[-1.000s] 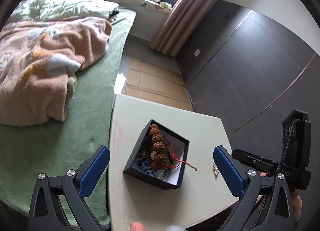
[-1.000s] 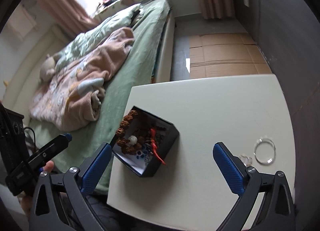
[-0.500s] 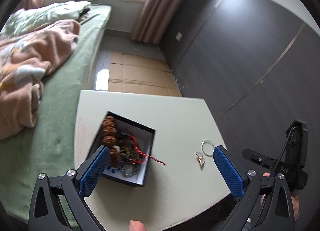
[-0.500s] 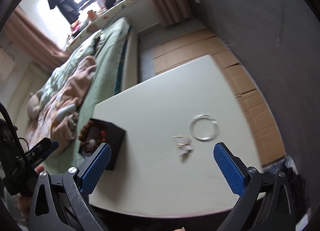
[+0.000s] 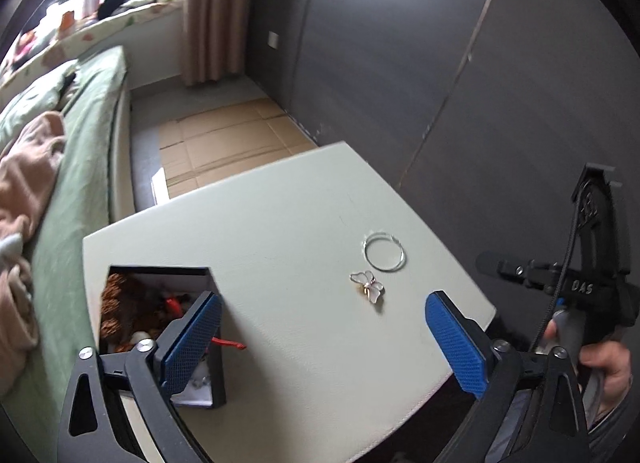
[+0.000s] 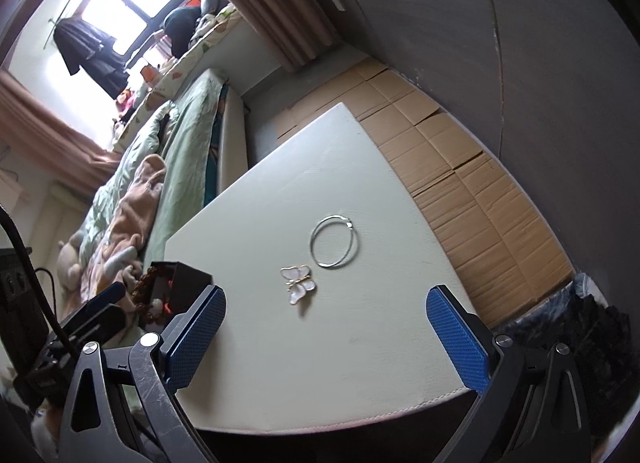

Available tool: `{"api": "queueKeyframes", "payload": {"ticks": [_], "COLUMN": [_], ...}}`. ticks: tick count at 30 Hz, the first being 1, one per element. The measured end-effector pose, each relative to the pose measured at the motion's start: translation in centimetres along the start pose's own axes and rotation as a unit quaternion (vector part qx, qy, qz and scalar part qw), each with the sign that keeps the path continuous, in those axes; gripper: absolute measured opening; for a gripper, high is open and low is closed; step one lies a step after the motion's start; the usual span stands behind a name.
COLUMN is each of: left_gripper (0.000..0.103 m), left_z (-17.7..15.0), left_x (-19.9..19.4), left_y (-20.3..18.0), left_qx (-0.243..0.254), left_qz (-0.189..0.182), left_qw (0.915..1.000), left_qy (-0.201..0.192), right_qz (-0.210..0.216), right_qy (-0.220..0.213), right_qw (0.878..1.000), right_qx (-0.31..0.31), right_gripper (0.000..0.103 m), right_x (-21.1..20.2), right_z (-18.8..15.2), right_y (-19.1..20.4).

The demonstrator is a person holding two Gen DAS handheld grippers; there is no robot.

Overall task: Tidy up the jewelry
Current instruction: 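Move the left tool to the white butterfly brooch and open it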

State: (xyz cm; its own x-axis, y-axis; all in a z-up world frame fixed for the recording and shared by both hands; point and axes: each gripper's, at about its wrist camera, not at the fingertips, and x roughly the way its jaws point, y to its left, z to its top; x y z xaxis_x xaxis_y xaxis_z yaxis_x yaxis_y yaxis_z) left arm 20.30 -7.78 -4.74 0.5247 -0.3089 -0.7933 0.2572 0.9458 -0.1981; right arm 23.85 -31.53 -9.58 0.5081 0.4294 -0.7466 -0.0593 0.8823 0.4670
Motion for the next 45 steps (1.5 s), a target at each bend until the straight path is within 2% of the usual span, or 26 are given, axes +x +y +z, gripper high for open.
{"api": "queueKeyframes", "payload": {"ticks": [4,6,9,15,17,20,24,28,31,34,39,43,45], "left_gripper": [0.086,0.086,0.078,0.074,0.07,0.069,0.069,0.068,0.068,0.068,0.068,0.068,0.062], "left_z": [-0.1,-0.1,-0.6,-1.1,-1.3,-1.5,-1.4,-1.0,-0.8,-0.8,-1.0,-0.5,-0.3], "left_x": [2.4,3.6,5.5,8.7,9.9,11.3,12.6,13.3,13.6,13.5,13.5,13.8,14.0], "left_y": [-0.8,-1.3,-2.0,-3.6,-3.9,-3.8,-3.7,-3.9,-4.2,-4.5,-5.1,-5.3,-5.4], "left_qx": [0.029,0.047,0.073,0.108,0.116,0.119,0.112,0.103,0.1,0.095,0.092,0.089,0.086], "left_qz": [0.003,0.009,0.017,0.033,0.046,0.071,0.09,0.088,0.079,0.052,0.028,0.027,0.027], "left_qw": [0.9989,0.9973,0.9936,0.9868,0.9832,0.9795,0.9778,0.9789,0.9798,0.9823,0.9836,0.9856,0.9869], "left_qy": [0.036,0.056,0.085,0.116,0.133,0.147,0.153,0.153,0.154,0.153,0.153,0.141,0.134], "right_qz": [0.003,0.008,0.017,0.033,0.033,0.032,0.032,0.032,0.031,0.032,0.035,0.035,0.034], "right_qy": [-0.017,-0.029,-0.05,-0.074,-0.081,-0.077,-0.077,-0.076,-0.075,-0.076,-0.071,-0.071,-0.07], "right_qw": [1.0,0.999,0.997,0.993,0.993,0.993,0.992,0.992,0.992,0.991,0.99,0.99,0.991], "right_qx": [0.019,0.033,0.055,0.083,0.084,0.089,0.094,0.1,0.101,0.105,0.114,0.114,0.113], "right_gripper": [0.102,0.102,0.102,0.102,0.102,0.102,0.102,0.102,0.102,0.102,0.102,0.102,0.102], "right_x": [0.0,0.0,0.0,-0.2,-0.4,-0.2,0.0,0.1,0.1,0.2,0.3,0.3,0.3], "right_z": [-0.5,-0.8,-1.5,-1.7,-1.7,-1.8,-1.8,-1.9,-2.0,-2.0,-2.0,-2.0,-1.9], "right_y": [-1.2,-1.9,-3.1,-4.6,-4.7,-5.1,-5.4,-5.7,-5.8,-6.0,-6.4,-6.4,-6.3]}}
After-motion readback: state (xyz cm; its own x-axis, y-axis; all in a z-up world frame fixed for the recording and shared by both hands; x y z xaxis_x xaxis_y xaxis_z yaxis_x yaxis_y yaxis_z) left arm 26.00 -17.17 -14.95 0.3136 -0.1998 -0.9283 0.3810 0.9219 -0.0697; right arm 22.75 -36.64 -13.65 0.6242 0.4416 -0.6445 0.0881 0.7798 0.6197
